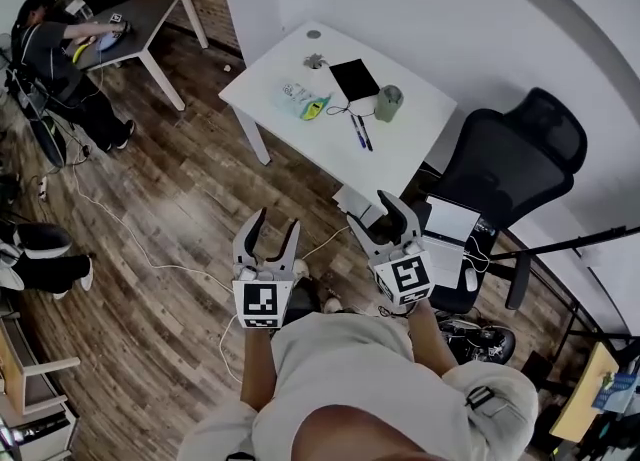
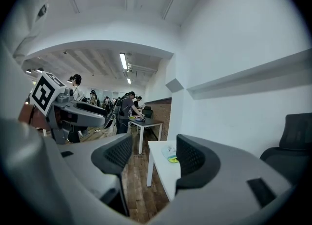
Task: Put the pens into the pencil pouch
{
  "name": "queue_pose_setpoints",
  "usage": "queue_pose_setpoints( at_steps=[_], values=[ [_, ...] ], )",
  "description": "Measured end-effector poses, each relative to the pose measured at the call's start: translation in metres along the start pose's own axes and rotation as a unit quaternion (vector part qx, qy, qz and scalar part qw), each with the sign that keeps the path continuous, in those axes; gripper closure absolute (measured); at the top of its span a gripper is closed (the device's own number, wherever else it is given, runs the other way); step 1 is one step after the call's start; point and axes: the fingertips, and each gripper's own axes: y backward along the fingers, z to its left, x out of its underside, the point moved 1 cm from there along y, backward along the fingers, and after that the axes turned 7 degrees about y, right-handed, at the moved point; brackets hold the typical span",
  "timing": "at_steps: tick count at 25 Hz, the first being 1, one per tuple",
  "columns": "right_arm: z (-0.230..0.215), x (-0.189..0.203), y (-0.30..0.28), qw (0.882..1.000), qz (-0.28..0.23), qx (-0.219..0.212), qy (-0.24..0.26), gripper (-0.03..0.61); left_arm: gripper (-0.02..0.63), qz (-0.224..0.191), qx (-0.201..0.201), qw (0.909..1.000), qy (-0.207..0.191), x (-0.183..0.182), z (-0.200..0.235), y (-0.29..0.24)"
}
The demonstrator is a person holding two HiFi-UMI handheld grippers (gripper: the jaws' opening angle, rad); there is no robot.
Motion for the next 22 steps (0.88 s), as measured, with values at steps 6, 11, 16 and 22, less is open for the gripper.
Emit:
queue_pose_setpoints(
  at_steps=[6,11,16,22],
  values=[
    [-0.012,-0.001,-0.046,1.0,0.01,0.014,-0.002,0.295,0.379,-0.001,0.016,0.9999,0.002,-0.004,0.038,-0.037],
    [-0.014,-0.005,-0.081,0.999,0.019,0.028,-0.004,0.295,0.378,-0.006,0.035,0.9994,0.0,-0.01,0.07,-0.061],
    [-0.011,-0.01,-0.111,0.999,0.025,0.044,-0.001,0.296,0.377,-0.01,0.051,0.9986,0.006,-0.015,0.1,-0.077],
    [-0.011,-0.01,-0.131,0.997,0.035,0.067,0.0,0.296,0.377,-0.016,0.073,0.9972,0.0,-0.015,0.122,-0.095]
  ],
)
